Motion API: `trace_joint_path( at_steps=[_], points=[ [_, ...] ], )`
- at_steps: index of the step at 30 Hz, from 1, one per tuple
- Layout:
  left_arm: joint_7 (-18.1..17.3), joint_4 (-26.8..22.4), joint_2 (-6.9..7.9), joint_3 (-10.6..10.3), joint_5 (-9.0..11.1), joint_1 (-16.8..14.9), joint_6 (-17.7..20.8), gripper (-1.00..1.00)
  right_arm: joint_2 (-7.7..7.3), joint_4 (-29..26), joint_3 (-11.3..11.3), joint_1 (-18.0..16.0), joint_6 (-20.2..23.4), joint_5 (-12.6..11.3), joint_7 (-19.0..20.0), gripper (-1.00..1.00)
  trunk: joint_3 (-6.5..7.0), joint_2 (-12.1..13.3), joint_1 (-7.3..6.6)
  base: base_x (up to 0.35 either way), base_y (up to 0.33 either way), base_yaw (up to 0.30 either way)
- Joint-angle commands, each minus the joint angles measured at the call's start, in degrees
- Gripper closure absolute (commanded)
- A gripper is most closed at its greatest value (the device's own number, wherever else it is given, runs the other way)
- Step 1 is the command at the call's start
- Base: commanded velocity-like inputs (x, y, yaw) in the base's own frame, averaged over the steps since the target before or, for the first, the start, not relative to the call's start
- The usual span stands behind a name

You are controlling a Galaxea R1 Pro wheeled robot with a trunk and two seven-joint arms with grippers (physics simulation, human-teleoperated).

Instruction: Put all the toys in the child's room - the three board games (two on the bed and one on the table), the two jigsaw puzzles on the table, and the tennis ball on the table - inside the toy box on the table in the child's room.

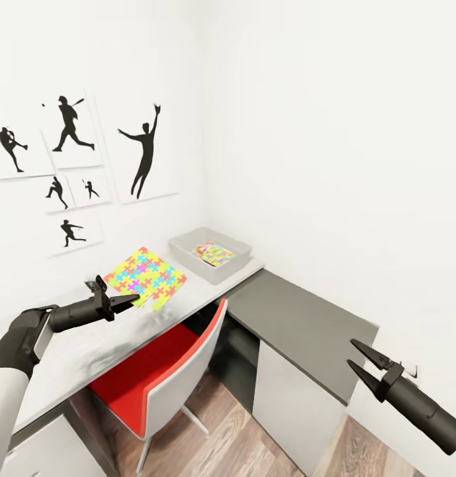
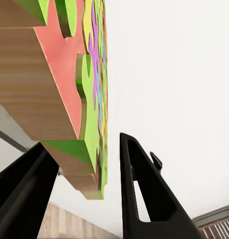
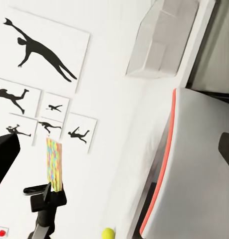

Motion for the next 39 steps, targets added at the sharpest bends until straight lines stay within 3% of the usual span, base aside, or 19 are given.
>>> trace_joint_path(
  at_steps=[1, 6, 8, 10, 12, 14, 18, 20, 22, 23, 25, 28, 30, 32, 39],
  points=[
    [-0.25, -0.02, 0.03, 0.00, -0.06, -0.02, 0.61, 1.00, 0.01, -0.13, -0.05, -0.08, 0.23, 0.49, 0.49, -1.00, 0.14, 0.36, -0.22, 0.000, 0.000, -0.276],
    [-0.25, 0.04, -0.12, 0.07, -0.19, -0.02, 0.85, 1.00, 0.04, -0.94, 0.82, 0.05, 0.20, 0.46, 0.49, -1.00, 1.17, 2.37, -1.32, 0.000, 0.000, -0.276],
    [-0.25, 0.11, -0.39, 0.12, -0.45, -0.22, 1.04, 1.00, -0.16, -1.05, 3.91, -0.60, -0.04, 0.70, -0.13, -1.00, 1.58, 3.17, -1.75, 0.000, 0.000, -0.264],
    [-0.25, 0.00, -0.58, 0.00, -0.66, -1.07, 1.33, 1.00, -0.22, -1.07, 7.69, -4.27, 0.04, 0.92, -2.36, -1.00, 1.96, 3.97, -2.19, 0.000, 0.000, -0.144],
    [-0.25, -0.01, -0.96, -0.71, -0.92, -3.34, 1.52, 1.00, -0.17, -0.94, 11.19, -9.31, 0.19, 0.75, -7.88, -1.00, 2.33, 4.77, -2.63, 0.000, 0.000, -0.059],
    [-0.25, 0.19, -1.23, -2.89, -1.29, -7.31, 1.71, 1.00, -0.07, -0.45, 14.73, -15.05, 0.26, 0.31, -18.82, -1.00, 2.70, 5.57, -3.07, 0.000, 0.000, -0.018],
    [-0.25, 1.28, -1.67, -4.59, -1.44, -13.78, 1.88, 1.00, 0.11, 1.07, 16.08, -21.85, 0.29, -1.96, -30.95, -1.00, 3.42, 7.18, -3.95, 0.000, 0.000, -0.004],
    [-0.25, 4.73, -2.46, -5.77, -2.07, -18.36, 1.88, 1.00, 0.17, 2.81, 16.65, -25.59, 0.34, -2.60, -38.05, -1.00, 3.78, 7.98, -4.39, 0.000, 0.000, -0.001],
    [-0.25, 9.19, -2.95, -6.88, -4.24, -22.26, 1.88, 1.00, 0.18, 3.80, 17.34, -28.04, 0.36, -2.82, -42.43, -1.00, 4.14, 8.78, -4.83, 0.000, 0.000, 0.000],
    [-0.25, 12.80, -3.56, -7.34, -6.79, -25.12, 1.88, 1.00, 0.17, 4.74, 17.95, -29.45, 0.41, -2.99, -44.38, -1.00, 4.31, 9.18, -5.05, 0.000, 0.000, 0.000],
    [-0.25, 16.54, -4.25, -7.61, -9.86, -28.10, 1.88, 1.00, 0.16, 6.86, 18.84, -31.16, 0.50, -3.95, -45.67, -1.00, 4.67, 9.99, -5.49, 0.000, 0.000, 0.000],
    [0.64, 18.99, -4.92, -7.64, -11.68, -30.09, 1.88, 1.00, 0.05, 9.84, 19.74, -32.38, 0.59, -7.59, -46.34, -1.00, 5.21, 11.19, -6.15, 0.000, 0.000, 0.000],
    [0.99, 19.75, -5.31, -7.59, -12.11, -30.57, 1.88, 1.00, -0.15, 10.30, 20.14, -32.37, 0.62, -11.08, -46.50, -1.00, 5.57, 11.99, -6.59, 0.000, 0.000, 0.000],
    [1.09, 20.07, -5.43, -7.57, -12.24, -30.69, 1.88, 1.00, -0.27, 10.24, 20.27, -32.17, 0.68, -12.57, -46.56, -1.00, 5.57, 11.99, -6.59, 0.000, 0.000, 0.000],
    [1.16, 20.81, -5.30, -7.73, -12.31, -30.76, 1.88, 1.00, -0.17, 8.82, 20.43, -31.39, 0.91, -13.73, -46.58, -1.00, 5.57, 11.99, -6.59, 0.001, 0.000, -0.109]
  ],
)
